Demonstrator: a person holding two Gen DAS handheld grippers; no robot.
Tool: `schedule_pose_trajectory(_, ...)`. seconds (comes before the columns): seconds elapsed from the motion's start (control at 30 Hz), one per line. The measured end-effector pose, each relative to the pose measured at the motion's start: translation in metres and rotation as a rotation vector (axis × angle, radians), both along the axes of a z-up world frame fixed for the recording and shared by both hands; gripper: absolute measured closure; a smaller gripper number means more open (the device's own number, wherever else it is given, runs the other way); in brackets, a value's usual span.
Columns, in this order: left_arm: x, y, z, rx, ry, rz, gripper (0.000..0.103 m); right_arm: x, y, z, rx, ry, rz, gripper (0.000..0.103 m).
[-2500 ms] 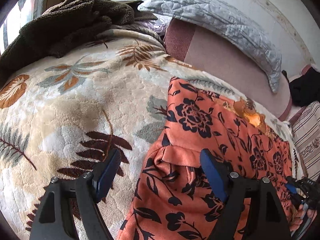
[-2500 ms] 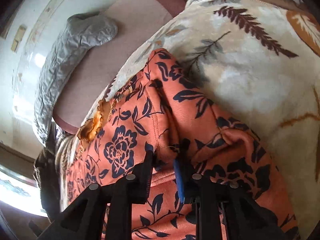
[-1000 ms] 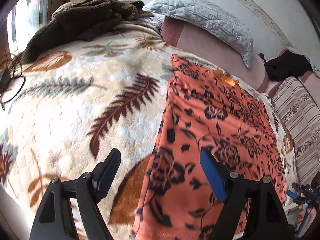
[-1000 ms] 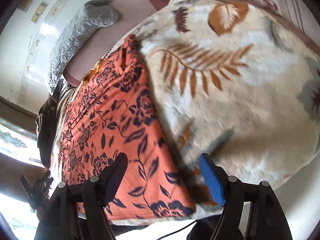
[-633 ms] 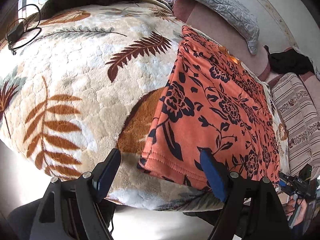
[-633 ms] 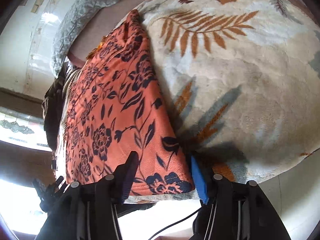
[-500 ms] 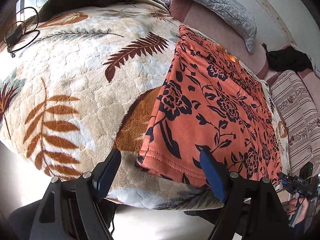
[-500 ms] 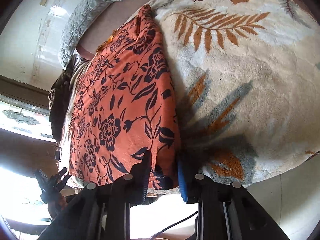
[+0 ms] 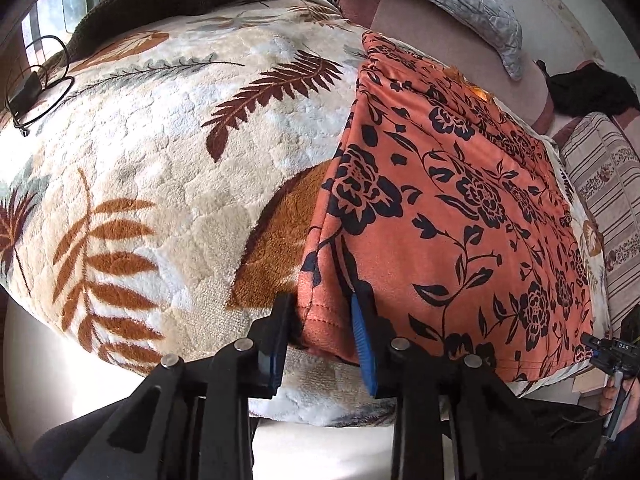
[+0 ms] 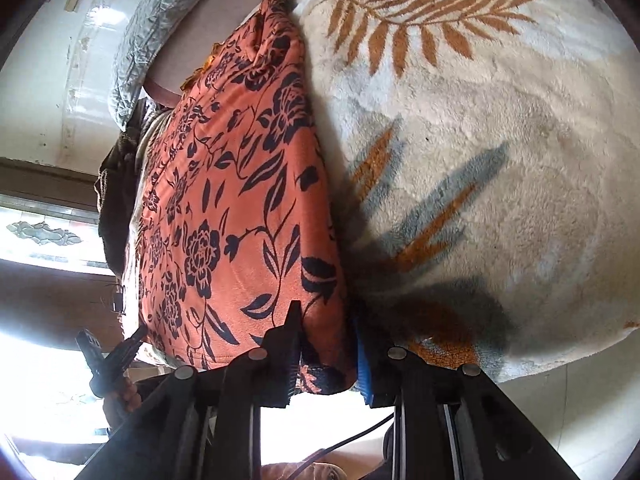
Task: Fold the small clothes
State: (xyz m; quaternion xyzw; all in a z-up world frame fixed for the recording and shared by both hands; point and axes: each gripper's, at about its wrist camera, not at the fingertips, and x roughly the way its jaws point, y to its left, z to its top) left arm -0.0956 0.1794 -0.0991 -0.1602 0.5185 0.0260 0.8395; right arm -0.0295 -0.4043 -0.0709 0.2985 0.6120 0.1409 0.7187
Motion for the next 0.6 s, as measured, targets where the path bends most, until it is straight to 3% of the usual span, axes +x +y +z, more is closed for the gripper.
schedule_pose_trajectory(0.13, 0.000, -0.003, 0.001, 0.033, 0.002, -0.001, 0.072, 0.001, 0.006, 0.004, -0.050, -0.006, 0.023, 0.081)
schedule_pose_trajectory(0.23, -0.002, -0.009, 0.003, 0.070, -0.007, -0.022, 0.083, 0.000, 0.009, 0.009, -0.092, -0.012, 0.030, 0.090)
schedule_pose_trajectory(0.3, -0.003, -0.013, 0.006, 0.091, -0.016, -0.036, 0.091, -0.002, 0.010, 0.015, -0.086, -0.027, 0.027, 0.092)
schedule_pose_trajectory(0.6, -0.005, -0.018, 0.014, 0.120, -0.041, -0.054, 0.094, -0.008, 0.016, 0.029, -0.027, -0.049, 0.016, 0.092)
